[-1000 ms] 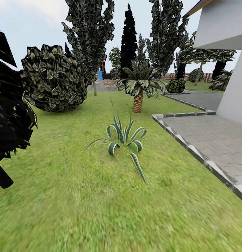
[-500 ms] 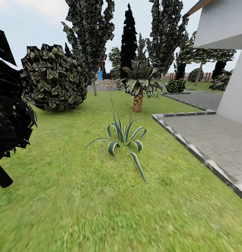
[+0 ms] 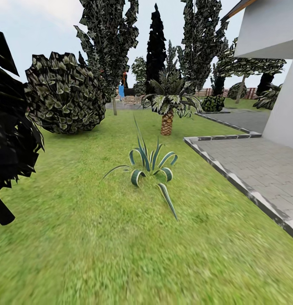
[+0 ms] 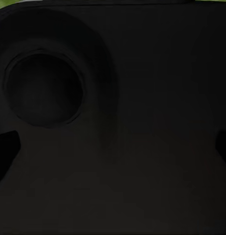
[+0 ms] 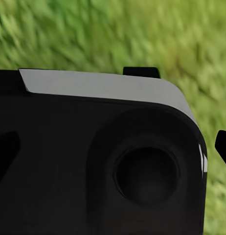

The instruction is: Take the three Easter eggs out of the wicker basket on the lawn in the garden, then place them on the lawn next to a single tree (choose any tree) so that all three eggs are next to the same tree and none are left in the basket.

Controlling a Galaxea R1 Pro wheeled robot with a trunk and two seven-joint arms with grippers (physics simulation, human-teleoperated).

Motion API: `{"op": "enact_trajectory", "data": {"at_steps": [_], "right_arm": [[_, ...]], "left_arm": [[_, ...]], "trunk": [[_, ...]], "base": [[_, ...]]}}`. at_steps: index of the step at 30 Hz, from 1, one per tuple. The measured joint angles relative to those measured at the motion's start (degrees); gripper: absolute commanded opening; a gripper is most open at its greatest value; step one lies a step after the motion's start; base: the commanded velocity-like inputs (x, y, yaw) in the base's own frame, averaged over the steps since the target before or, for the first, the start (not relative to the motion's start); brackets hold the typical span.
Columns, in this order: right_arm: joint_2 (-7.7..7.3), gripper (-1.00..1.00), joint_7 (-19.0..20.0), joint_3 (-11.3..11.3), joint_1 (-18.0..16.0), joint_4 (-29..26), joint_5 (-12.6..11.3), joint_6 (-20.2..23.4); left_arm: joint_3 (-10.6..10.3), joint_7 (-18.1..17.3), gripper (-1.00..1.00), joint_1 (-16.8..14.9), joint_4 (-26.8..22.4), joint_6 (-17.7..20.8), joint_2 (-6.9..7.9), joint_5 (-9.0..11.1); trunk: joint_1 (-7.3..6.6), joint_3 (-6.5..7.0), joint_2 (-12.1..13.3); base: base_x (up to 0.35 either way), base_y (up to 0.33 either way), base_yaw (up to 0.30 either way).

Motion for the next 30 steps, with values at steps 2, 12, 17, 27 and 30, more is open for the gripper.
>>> {"op": "enact_trajectory", "data": {"at_steps": [2, 12, 17, 27, 30], "right_arm": [[-0.01, 1.0, 0.0, 0.0, 0.0, 0.0, 0.0, 0.0], [0.08, 1.0, 0.0, 0.0, 0.0, 0.2, 0.0, 0.0], [0.08, 1.0, 0.0, 0.0, 0.0, 0.2, 0.0, 0.0], [0.12, 1.0, 0.0, 0.0, 0.0, 0.2, -0.1, 0.0], [0.09, 1.0, 0.0, 0.0, 0.0, 0.2, -0.1, 0.0]], "left_arm": [[0.0, 0.0, 1.0, 0.0, 0.0, 0.0, 0.16, 0.2], [-0.1, 0.5, 1.0, 0.0, -0.2, 0.1, 0.36, 0.8], [-0.1, 0.6, 1.0, 0.0, -0.2, 0.1, 0.34, 0.8], [-0.1, 0.5, 1.0, 0.0, -0.2, 0.2, 0.25, 0.8], [-0.2, 0.5, 1.0, 0.0, -0.2, 0.2, 0.24, 0.8]], "trunk": [[0.44, -0.36, -0.8], [0.67, -0.54, -1.2], [0.67, -0.54, -1.2], [0.67, -0.54, -1.2], [0.67, -0.54, -1.2]], "base": [[0.0, 0.0, 0.0], [0.0, 0.0, 0.0], [0.0, 0.0, 0.0], [0.0, 0.0, 0.0], [0.0, 0.0, 0.0]]}}
